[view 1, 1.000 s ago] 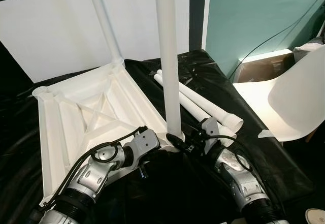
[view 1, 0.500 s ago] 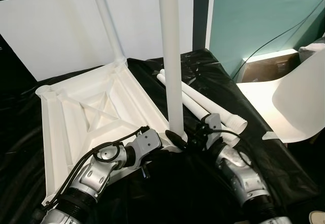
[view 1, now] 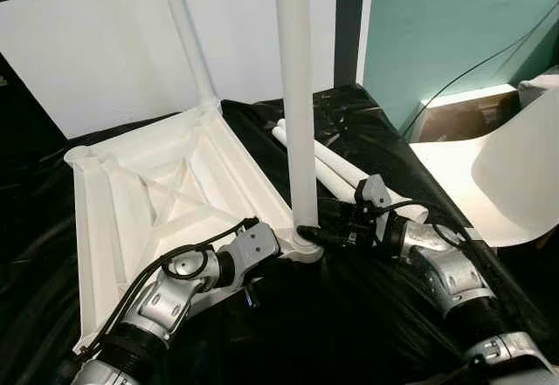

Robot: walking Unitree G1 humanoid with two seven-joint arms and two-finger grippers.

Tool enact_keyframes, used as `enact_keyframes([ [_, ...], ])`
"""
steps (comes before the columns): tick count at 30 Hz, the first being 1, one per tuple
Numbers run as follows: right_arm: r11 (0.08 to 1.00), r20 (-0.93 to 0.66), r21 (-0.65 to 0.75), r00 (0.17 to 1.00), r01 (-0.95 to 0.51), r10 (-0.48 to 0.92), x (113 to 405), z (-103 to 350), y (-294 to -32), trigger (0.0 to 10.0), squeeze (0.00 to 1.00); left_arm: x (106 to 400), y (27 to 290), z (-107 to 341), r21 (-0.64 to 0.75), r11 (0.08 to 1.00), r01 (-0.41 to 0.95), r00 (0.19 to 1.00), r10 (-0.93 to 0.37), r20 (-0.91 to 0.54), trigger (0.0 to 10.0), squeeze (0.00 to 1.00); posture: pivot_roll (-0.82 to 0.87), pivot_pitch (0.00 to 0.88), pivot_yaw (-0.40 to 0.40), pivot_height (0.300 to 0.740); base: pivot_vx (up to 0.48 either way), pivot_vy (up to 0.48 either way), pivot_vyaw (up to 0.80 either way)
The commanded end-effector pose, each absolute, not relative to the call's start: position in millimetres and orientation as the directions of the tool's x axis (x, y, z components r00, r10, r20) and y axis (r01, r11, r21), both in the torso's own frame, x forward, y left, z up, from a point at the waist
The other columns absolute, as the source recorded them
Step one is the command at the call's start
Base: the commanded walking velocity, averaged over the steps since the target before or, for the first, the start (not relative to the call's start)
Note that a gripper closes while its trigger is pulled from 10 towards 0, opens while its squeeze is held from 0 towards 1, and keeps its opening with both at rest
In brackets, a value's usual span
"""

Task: Building children table

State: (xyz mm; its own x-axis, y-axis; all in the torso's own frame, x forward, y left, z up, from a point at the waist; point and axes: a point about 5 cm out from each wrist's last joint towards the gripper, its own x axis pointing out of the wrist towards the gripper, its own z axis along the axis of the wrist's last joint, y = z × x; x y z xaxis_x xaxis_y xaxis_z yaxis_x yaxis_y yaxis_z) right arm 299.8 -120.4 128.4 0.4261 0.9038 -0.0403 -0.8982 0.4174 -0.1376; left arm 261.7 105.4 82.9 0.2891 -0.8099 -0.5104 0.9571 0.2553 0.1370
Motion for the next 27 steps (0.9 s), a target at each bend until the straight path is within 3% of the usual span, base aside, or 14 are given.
enact_keyframes([
  [1,0.412,-0.049,-0.133,0.421,-0.901,0.906,302.6,128.3,-121.7,0.0,0.0,224.9,111.1,30.9,-0.096,0.203,0.974,0.097,-0.766,-0.636,10.0,0.0,0.12,0.0,0.038,0.74,0.0,0.0,0.0],
  [11,0.421,-0.037,-0.115,0.427,-0.9,0.903,298.0,122.4,-118.3,0.0,0.0,223.8,110.7,31.5,-0.098,0.201,0.975,0.094,-0.767,-0.634,10.0,0.0,0.12,0.0,0.042,0.74,0.0,0.0,0.0],
  [14,0.522,-0.006,-0.056,0.523,-0.851,0.852,291.2,112.3,-109.9,0.0,0.0,222.9,110.3,32.2,-0.1,0.199,0.975,0.092,-0.768,-0.633,10.0,0.0,0.12,0.0,0.043,0.74,0.0,0.0,0.0],
  [17,0.684,0.022,-0.006,0.684,-0.729,0.729,286.9,101.6,-103.0,0.0,0.0,223.1,110.5,32.4,-0.1,0.191,0.977,0.085,-0.767,-0.636,10.0,0.0,0.11,0.0,0.049,0.74,0.0,0.0,0.0],
  [27,0.811,0.093,0.051,0.811,-0.584,0.578,284.9,103.7,-98.5,0.0,0.0,226.3,108.4,35.0,-0.095,0.187,0.978,0.086,-0.771,-0.631,10.0,0.0,0.11,0.0,0.047,0.74,0.0,0.0,0.0],
])
